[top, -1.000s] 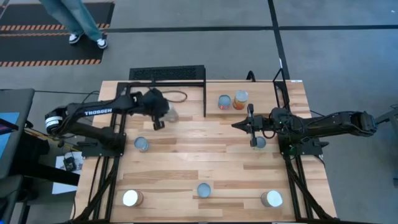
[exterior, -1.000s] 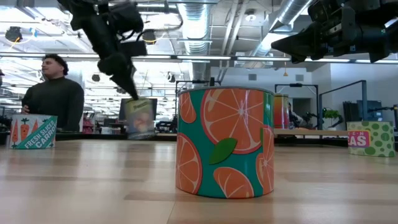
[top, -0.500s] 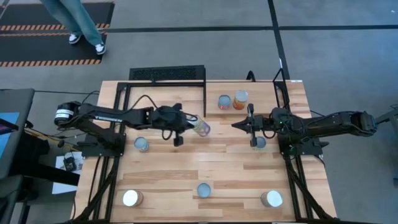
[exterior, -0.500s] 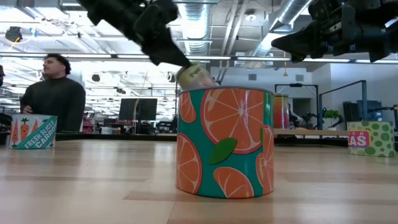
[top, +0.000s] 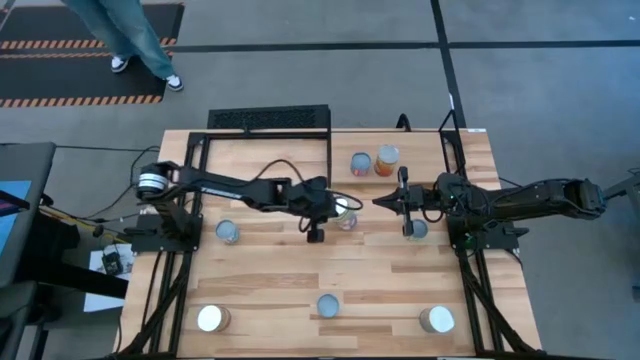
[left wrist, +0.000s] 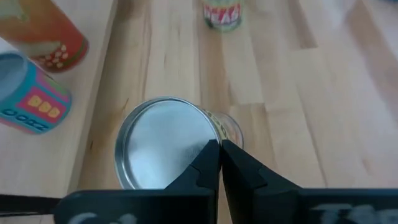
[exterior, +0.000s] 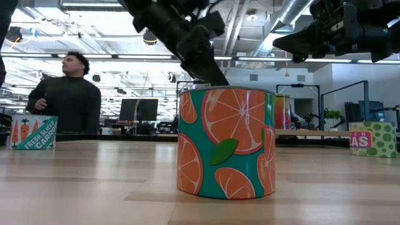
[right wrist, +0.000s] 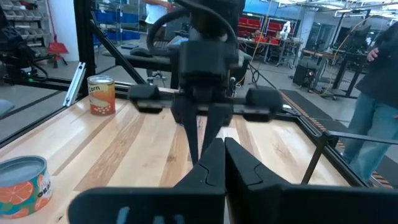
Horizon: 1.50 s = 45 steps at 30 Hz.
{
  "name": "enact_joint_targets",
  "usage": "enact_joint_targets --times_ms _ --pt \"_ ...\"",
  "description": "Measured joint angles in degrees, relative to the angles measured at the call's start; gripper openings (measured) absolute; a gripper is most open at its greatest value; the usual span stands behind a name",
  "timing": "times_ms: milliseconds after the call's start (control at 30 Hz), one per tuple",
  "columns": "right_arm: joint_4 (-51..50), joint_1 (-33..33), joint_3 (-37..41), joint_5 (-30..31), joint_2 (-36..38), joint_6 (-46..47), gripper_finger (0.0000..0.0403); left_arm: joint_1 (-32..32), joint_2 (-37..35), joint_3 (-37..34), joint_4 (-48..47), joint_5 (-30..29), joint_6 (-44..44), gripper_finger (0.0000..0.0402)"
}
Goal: Pick and place cans onto a shelf
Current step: Put the top canned peaches on the shelf
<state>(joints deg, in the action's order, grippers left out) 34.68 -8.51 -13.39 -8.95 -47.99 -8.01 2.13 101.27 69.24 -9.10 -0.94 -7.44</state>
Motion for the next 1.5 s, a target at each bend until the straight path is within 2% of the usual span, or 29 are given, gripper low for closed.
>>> enact_joint_targets --times_ms 167,333,733,867,967,1067,1200,1500 --pt "0.0 0.0 0.0 0.0 0.0 -0.1 0.0011 0.0 3.6 3.9 -1.4 -0.4 -0.3 0.0000" --pt "-1.0 0.0 0.0 0.0 0.0 -0.9 0.0011 0.0 4.0 4.9 -1.2 -0.4 -1.0 0.0002" --pt "-1.0 0.0 0.0 0.0 0.0 -1.0 0.0011 0.0 4.0 4.9 -0.5 -0.4 -2.8 0.0046" --pt "-1.3 0.0 0.0 0.0 0.0 -1.0 0.0011 0.2 2.9 4.9 -1.1 -0.8 -5.0 0.0045" --pt "-1.6 0.3 0.0 0.0 0.0 -1.0 0.0011 0.4 -0.1 3.5 0.1 -0.8 -5.0 0.0025" --pt "-1.8 0.3 0.0 0.0 0.0 -1.0 0.0011 0.9 -3.7 0.0 1.8 0.0 -3.9 0.0005" --pt "-1.8 0.3 0.0 0.0 0.0 -1.0 0.0011 1.3 -9.8 -9.7 10.0 0.8 -1.2 0.0006" --pt "-7.6 2.6 -6.1 1.5 -3.0 2.0 0.0011 2.2 -20.8 -35.4 41.7 1.9 2.9 0.0002"
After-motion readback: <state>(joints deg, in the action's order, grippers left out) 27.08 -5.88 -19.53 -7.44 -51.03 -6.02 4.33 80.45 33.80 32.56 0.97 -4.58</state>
